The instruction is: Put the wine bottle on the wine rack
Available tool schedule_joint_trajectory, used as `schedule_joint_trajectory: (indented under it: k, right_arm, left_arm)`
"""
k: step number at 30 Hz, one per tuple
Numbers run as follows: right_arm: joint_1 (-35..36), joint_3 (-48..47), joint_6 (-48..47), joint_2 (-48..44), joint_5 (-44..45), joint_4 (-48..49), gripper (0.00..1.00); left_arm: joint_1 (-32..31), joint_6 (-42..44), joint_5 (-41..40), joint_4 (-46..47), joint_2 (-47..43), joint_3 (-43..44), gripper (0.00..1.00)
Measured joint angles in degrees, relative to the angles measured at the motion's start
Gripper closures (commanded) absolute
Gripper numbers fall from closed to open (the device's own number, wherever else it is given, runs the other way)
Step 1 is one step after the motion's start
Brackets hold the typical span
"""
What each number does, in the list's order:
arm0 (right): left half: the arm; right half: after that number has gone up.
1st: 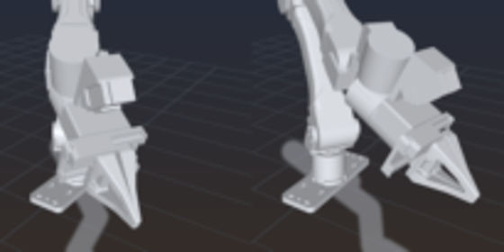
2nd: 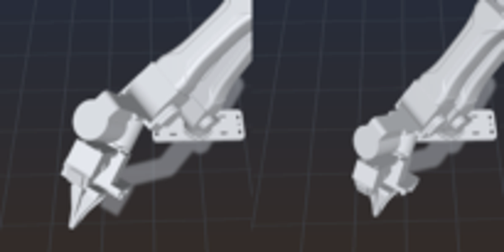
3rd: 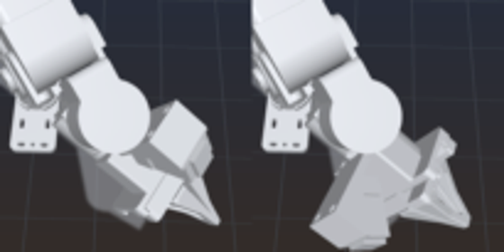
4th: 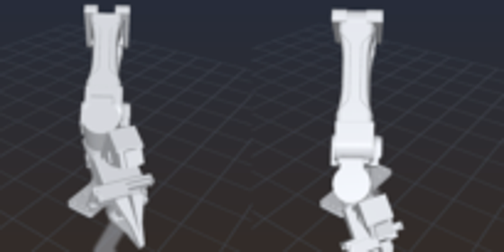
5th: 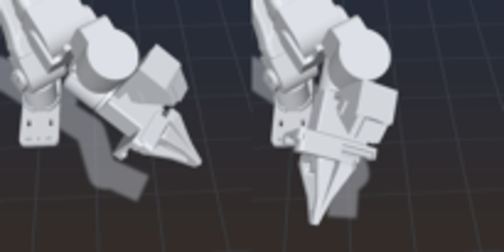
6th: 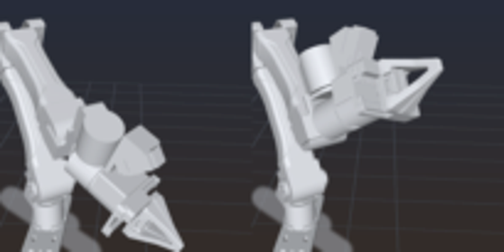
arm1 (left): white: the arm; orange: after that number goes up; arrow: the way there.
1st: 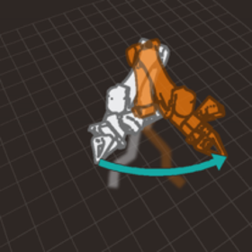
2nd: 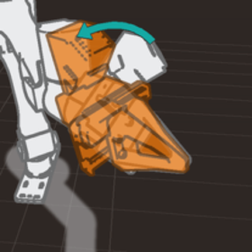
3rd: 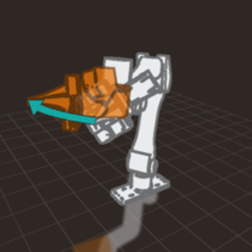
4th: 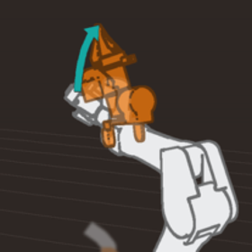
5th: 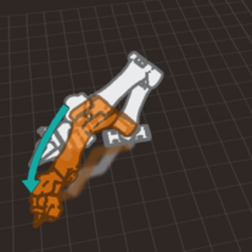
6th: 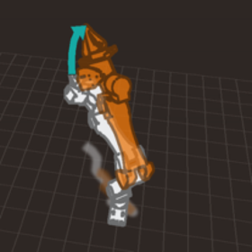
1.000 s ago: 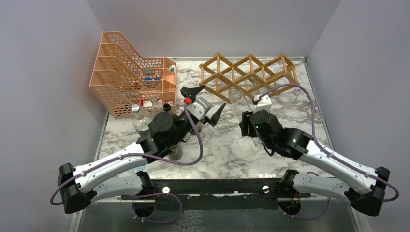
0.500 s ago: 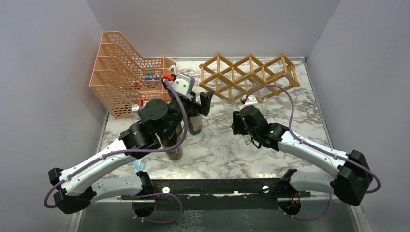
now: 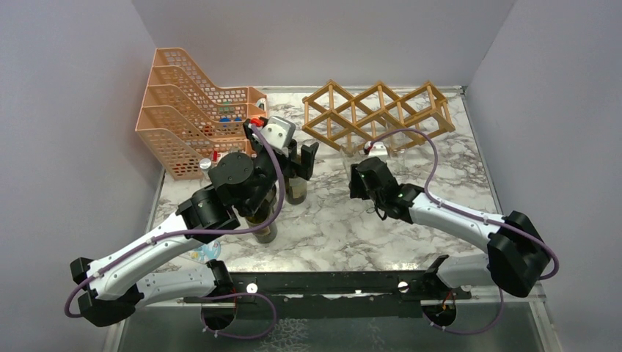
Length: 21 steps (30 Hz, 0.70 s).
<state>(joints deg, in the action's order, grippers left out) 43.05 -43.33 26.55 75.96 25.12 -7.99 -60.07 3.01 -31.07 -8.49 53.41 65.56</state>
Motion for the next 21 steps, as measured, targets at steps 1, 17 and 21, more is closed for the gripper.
schedule_joint_trajectory:
  k: [1, 17, 21]
  right_arm:
    - [0.0, -0.6, 0.5, 0.9, 0.5, 0.0, 0.98]
    - [-0.4, -3.8, 0.8, 8.6, 6.4, 10.4, 0.99]
    - [-1.3, -5.2, 0.1, 13.0, 6.7, 14.3, 0.99]
  left_arm:
    - [0.0, 0.0, -0.5, -0.1, -0.4, 0.0, 0.01]
    - [0.0, -0.2, 0.3, 5.4, -8.4, -4.1, 0.01]
    - [0.0, -0.3, 1.2, 5.3, -7.0, -4.1, 0.01]
